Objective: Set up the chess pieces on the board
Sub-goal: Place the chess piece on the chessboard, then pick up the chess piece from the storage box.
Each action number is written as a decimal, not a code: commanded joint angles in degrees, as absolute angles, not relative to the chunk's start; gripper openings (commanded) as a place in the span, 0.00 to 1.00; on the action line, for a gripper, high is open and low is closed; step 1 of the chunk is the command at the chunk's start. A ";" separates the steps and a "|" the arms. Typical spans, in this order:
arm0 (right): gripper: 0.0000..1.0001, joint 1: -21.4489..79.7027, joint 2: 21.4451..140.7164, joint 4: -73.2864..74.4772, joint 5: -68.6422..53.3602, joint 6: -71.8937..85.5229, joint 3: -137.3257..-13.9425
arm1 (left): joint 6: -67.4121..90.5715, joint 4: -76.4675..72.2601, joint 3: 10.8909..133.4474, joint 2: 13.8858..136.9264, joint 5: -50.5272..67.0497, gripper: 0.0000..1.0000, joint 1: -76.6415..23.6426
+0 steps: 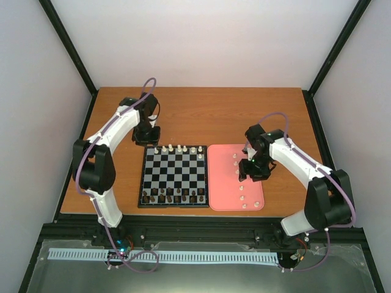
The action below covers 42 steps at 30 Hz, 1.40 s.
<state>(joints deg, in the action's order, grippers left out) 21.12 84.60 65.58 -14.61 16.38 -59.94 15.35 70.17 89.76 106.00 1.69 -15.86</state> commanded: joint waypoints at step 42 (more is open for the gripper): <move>0.30 19.42 79.51 58.97 -9.03 29.16 -39.87 | 15.99 71.28 95.89 97.84 2.82 0.47 -15.29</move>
<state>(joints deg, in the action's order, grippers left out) 20.10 78.87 59.77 -9.80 29.69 -40.64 16.23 71.77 94.04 98.70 2.96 -15.84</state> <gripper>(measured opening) 0.340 0.471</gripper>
